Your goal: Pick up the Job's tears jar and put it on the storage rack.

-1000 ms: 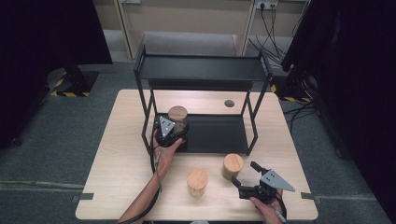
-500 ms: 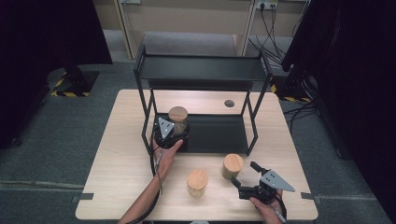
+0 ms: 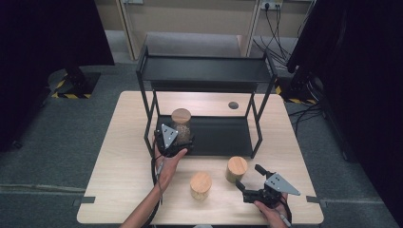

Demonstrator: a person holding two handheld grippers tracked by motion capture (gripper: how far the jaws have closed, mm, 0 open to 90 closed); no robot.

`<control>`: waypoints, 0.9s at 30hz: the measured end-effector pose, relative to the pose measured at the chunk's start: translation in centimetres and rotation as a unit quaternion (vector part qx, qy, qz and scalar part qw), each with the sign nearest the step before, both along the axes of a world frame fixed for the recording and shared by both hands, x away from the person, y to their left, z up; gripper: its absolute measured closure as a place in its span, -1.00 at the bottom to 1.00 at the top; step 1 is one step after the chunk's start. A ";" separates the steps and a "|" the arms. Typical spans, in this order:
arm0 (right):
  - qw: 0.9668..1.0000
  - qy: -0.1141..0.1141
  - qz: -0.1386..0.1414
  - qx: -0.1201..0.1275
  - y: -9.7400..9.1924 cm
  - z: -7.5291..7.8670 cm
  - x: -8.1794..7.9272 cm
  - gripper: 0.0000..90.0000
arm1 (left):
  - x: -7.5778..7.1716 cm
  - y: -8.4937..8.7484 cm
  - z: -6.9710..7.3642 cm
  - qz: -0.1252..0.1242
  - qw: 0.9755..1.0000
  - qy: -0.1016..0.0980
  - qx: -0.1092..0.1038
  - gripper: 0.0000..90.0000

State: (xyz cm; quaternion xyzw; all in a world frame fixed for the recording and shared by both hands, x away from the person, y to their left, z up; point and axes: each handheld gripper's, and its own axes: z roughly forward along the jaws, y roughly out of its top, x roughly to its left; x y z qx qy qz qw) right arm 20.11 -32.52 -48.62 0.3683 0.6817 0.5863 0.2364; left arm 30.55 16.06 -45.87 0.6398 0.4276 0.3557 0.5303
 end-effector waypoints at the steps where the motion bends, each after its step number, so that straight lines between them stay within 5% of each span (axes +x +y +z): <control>1: 1.000 0.000 0.000 0.000 0.0 0.0 0.0 -0.98 | -0.2 0.1 0.1 -0.002 1.000 -0.001 -0.002 -1.00; 27: 1.000 -0.001 -0.001 0.001 0.1 0.0 0.0 -0.98 | -5.4 3.5 0.6 -0.052 0.998 -0.013 -0.015 -0.99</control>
